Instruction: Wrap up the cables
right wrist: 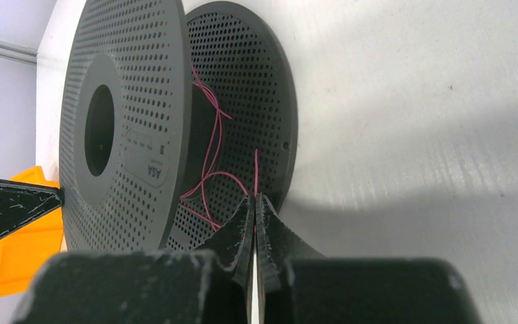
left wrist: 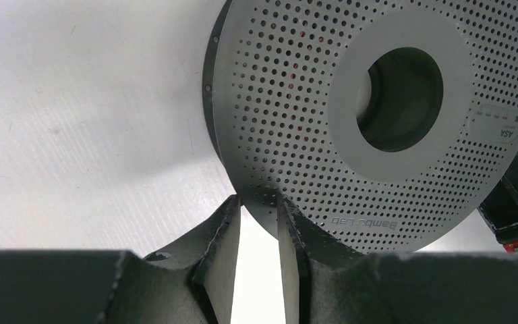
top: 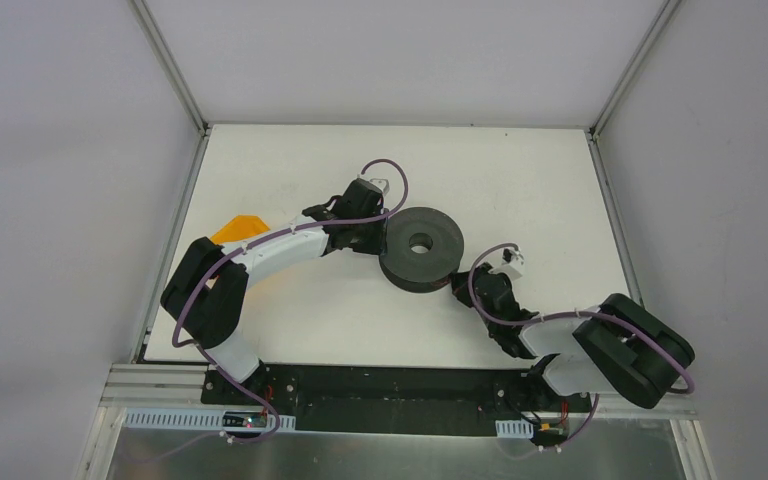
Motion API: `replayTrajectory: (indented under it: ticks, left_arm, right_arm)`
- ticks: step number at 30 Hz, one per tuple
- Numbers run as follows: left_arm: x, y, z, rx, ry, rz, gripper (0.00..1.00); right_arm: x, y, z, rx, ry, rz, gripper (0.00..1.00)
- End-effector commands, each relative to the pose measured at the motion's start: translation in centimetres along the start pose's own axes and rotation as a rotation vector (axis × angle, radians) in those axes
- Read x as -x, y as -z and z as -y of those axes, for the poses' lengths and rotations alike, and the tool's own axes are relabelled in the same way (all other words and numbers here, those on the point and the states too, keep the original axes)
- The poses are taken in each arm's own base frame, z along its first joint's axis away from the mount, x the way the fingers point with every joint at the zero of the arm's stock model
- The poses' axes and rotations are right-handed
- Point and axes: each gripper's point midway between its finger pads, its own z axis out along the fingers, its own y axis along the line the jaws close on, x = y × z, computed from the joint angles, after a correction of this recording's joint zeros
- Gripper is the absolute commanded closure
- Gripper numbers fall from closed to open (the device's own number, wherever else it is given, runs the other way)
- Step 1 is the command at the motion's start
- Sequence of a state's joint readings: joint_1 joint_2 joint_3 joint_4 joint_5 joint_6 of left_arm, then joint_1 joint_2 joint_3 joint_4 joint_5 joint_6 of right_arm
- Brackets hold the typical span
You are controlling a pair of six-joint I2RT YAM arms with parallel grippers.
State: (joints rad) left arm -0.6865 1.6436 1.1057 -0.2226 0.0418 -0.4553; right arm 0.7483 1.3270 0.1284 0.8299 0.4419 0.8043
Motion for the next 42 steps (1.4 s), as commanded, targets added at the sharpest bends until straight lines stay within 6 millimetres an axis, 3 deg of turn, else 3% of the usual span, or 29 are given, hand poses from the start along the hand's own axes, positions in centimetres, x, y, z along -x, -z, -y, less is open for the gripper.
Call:
replayTrajectory:
  ticks: [1, 13, 29, 37, 42]
  left_arm:
    - [-2.0, -0.5, -1.6, 0.073, -0.034, -0.074, 0.74]
    - [-2.0, -0.4, -2.3, 0.105, -0.042, -0.064, 0.74]
    - [-1.8, -0.4, -2.4, 0.117, -0.044, -0.061, 0.73]
    - [-1.9, -0.4, -2.5, 0.119, -0.044, -0.064, 0.73]
    - [-1.9, -0.4, -2.5, 0.118, -0.043, -0.065, 0.73]
  right_arm:
    - [0.7, -0.6, -1.7, 0.063, -0.062, -0.008, 1.00]
    - [1.2, -2.3, -1.3, 0.040, -0.095, -0.056, 1.00]
    - [2.6, -1.8, -2.7, 0.107, -0.089, -0.029, 1.00]
    - [3.3, -3.2, -1.9, 0.084, -0.080, -0.020, 1.00]
    - [3.7, -4.2, -2.5, 0.145, -0.100, -0.033, 1.00]
